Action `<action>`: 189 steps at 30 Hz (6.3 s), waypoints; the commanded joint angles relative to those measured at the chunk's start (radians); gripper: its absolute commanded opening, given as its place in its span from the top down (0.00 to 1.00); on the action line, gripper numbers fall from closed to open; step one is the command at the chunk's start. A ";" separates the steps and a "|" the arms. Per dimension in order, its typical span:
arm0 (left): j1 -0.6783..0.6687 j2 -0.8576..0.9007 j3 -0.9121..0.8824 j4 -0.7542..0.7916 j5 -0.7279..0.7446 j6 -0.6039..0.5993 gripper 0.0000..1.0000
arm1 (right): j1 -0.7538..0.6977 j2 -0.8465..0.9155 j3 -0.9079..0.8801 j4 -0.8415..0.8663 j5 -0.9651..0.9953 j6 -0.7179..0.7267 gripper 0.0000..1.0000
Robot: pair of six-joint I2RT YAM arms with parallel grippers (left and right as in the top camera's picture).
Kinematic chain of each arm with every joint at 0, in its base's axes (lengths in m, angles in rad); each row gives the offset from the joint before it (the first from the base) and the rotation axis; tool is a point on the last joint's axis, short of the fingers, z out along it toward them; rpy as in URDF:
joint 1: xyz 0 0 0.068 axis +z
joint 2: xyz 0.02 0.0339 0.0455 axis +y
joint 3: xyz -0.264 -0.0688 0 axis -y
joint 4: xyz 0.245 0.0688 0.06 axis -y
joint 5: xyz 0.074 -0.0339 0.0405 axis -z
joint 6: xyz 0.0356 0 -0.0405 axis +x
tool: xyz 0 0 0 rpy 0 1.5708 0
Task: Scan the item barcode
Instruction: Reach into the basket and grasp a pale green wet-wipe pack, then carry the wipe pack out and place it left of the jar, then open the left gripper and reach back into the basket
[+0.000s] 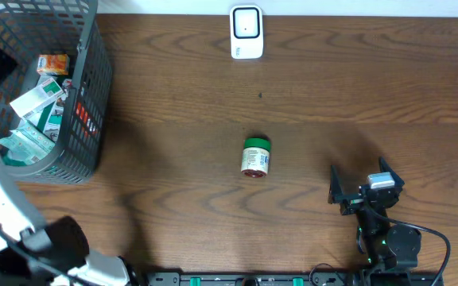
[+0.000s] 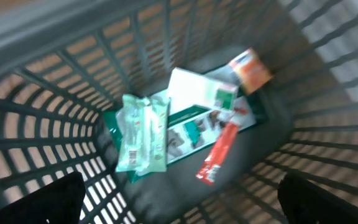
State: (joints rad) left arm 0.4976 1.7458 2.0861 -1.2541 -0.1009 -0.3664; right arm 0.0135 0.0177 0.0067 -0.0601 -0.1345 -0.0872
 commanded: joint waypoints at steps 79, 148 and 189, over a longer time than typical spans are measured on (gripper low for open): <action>-0.767 -0.438 -0.525 0.020 0.109 -0.127 0.92 | 0.003 -0.004 -0.001 -0.004 0.002 0.004 0.01; -1.054 -0.143 -0.814 0.551 0.113 -0.030 0.57 | 0.003 -0.004 -0.001 -0.003 0.002 0.004 0.01; -0.114 0.043 -0.249 0.378 -0.095 0.185 0.07 | 0.003 -0.004 -0.001 -0.004 0.003 0.004 0.01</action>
State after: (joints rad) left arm 0.3504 1.6932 1.8259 -0.9028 -0.1856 -0.3046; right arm 0.0135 0.0177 0.0067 -0.0601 -0.1345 -0.0872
